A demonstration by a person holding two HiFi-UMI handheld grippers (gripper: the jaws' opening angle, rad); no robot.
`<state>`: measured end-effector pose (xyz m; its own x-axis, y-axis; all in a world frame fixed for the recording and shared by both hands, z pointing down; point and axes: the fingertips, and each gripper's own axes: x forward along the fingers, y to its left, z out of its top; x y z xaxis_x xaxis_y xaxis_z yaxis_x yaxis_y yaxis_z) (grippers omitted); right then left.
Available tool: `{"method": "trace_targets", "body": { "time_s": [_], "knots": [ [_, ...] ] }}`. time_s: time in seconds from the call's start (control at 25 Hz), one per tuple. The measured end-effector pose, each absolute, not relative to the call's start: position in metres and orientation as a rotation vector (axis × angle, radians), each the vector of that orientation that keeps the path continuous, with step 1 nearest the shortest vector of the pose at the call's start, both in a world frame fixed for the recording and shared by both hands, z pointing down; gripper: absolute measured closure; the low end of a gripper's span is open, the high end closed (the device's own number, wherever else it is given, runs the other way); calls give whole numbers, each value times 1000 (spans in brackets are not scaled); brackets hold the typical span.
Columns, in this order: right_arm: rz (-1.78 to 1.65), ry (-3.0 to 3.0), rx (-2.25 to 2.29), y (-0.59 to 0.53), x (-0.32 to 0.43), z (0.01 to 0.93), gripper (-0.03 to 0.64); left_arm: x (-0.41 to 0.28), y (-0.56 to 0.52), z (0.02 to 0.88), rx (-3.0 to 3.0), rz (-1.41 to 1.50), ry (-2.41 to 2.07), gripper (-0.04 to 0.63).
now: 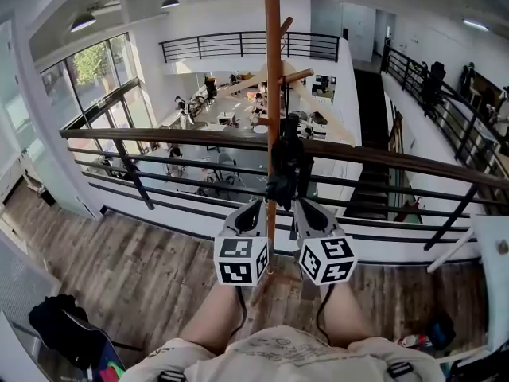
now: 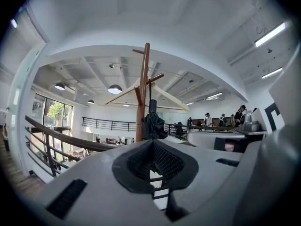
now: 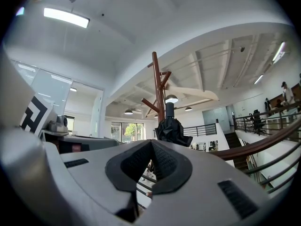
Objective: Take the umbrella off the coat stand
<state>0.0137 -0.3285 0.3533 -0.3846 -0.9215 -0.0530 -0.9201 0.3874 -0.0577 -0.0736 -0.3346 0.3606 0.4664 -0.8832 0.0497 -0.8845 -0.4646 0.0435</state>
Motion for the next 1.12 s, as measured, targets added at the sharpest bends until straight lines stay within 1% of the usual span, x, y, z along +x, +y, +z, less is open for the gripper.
{"method": "trace_targets", "body": {
  "time_s": [0.28, 0.72, 0.76, 0.84, 0.92, 1.0, 1.12],
  "knots": [
    [-58, 2510, -1729, -365, 25, 348, 614, -79, -363, 366, 2624, 46, -1580, 591],
    [19, 2501, -1642, -409, 40, 302, 613, -65, -390, 357, 2589, 36, -1645, 591],
    [35, 2512, -1620, -413, 40, 297, 607, -65, -392, 358, 2586, 37, -1655, 591],
    [56, 2557, -1552, -426, 36, 290, 522, -66, -397, 359, 2569, 30, -1676, 591],
    [43, 2603, -1499, -442, 32, 286, 469, -69, -401, 362, 2545, 25, -1693, 591],
    [26, 2623, -1490, -459, 30, 283, 443, -71, -404, 364, 2531, 26, -1706, 591],
    [40, 2620, -1538, -477, 31, 279, 436, -72, -409, 365, 2524, 32, -1720, 591]
  ]
}}
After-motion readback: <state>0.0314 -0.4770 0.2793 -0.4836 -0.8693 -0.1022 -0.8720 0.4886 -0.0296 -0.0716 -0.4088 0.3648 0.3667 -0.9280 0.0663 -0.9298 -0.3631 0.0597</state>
